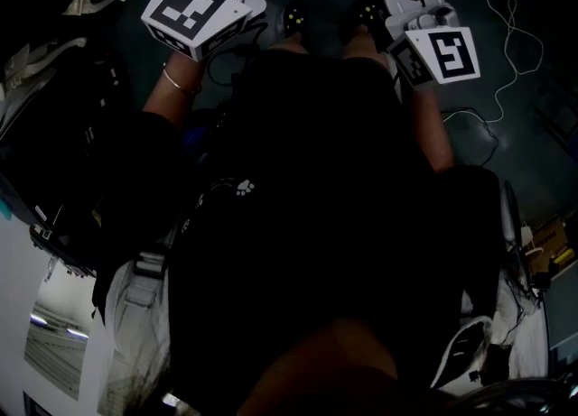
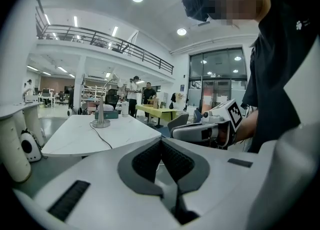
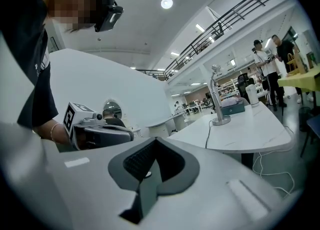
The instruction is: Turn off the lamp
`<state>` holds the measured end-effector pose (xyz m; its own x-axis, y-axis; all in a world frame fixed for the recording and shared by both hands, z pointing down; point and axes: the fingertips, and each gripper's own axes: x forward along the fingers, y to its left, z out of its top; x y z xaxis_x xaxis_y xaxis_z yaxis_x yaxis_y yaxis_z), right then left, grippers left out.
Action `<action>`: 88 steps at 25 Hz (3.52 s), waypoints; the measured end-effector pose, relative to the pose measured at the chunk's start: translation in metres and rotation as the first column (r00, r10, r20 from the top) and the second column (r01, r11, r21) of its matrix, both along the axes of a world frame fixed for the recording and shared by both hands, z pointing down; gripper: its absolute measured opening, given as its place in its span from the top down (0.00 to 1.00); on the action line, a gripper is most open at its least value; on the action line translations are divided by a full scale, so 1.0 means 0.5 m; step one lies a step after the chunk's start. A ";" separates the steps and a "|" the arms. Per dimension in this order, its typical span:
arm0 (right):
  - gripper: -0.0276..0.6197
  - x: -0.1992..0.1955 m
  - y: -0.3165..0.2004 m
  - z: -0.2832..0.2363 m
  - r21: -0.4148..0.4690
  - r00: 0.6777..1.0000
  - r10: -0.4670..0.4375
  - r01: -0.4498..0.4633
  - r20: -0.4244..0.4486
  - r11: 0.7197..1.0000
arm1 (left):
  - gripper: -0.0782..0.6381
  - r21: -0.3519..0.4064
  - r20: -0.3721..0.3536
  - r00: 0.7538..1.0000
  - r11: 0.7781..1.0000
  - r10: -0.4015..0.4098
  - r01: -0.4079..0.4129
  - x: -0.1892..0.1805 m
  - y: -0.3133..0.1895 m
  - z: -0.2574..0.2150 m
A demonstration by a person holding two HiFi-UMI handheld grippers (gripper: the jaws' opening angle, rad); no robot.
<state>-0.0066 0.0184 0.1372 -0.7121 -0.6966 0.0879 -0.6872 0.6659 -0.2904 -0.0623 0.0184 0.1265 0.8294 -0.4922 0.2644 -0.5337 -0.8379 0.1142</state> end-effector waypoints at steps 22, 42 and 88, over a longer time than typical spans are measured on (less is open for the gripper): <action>0.96 0.051 -0.011 -0.074 0.068 0.999 0.032 -0.031 -0.006 0.997 | 0.88 0.039 -0.067 0.998 0.999 0.009 -0.007 0.048 -0.021 -0.058; 0.96 0.096 -0.059 -0.115 0.098 0.998 0.057 -0.055 -0.015 0.994 | 0.88 0.025 -0.119 0.993 1.000 0.014 -0.011 0.108 -0.078 -0.078; 0.96 0.128 -0.093 -0.118 0.103 0.997 0.077 -0.076 -0.010 0.992 | 0.88 0.074 -0.071 0.996 0.996 0.052 -0.046 0.141 -0.109 -0.073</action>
<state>0.0573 -0.0279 0.0781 -0.6557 -0.7547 0.0225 -0.7406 0.6371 -0.2135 0.0084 -0.0361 0.0902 0.8687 -0.4662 0.1674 -0.4843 -0.8703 0.0898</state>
